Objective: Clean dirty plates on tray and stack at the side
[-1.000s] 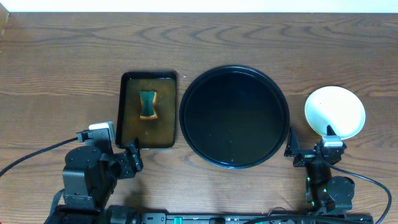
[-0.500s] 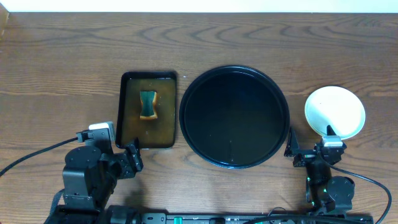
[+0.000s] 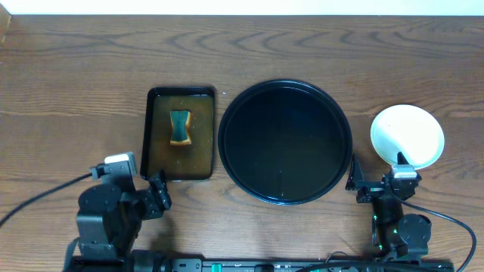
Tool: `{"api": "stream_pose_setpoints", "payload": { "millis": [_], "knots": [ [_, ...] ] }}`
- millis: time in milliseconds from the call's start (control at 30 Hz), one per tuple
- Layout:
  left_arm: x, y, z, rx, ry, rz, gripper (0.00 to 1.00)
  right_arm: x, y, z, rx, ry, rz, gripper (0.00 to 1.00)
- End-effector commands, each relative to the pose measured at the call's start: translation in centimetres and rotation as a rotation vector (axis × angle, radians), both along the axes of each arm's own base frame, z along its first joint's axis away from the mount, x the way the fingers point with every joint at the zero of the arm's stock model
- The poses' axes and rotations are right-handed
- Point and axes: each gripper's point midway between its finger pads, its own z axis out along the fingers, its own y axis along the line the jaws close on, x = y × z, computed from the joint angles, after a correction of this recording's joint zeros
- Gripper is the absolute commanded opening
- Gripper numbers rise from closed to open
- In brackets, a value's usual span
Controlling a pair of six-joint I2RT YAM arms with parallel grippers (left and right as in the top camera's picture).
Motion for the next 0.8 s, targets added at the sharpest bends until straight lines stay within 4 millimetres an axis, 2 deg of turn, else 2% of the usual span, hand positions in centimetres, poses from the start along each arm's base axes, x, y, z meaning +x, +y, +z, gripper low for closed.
{"api": "stream_pose_setpoints", "payload": {
  "millis": [0, 233, 500, 667, 767],
  "knots": [
    [0.1, 1.0, -1.6, 0.014, -0.054, 0.047, 0.79, -0.1, 0.4, 0.0, 0.010, 0.000, 0.015, 0.99],
    [1.7, 1.6, -4.6, 0.013, -0.219, 0.075, 0.79, -0.1, 0.4, 0.0, 0.010, 0.000, 0.015, 0.99],
    [4.1, 1.7, -3.8, 0.011, -0.480, 0.076, 0.79, -0.1, 0.4, 0.0, 0.010, 0.000, 0.015, 0.99],
    [5.3, 1.7, -2.4, 0.023, -0.649, 0.071, 0.79, -0.1, 0.4, 0.0, 0.010, 0.000, 0.015, 0.99],
    [5.6, 1.6, -3.2, 0.042, -0.654, 0.057, 0.79, -0.1, 0.4, 0.0, 0.010, 0.000, 0.015, 0.99]
  ]
}}
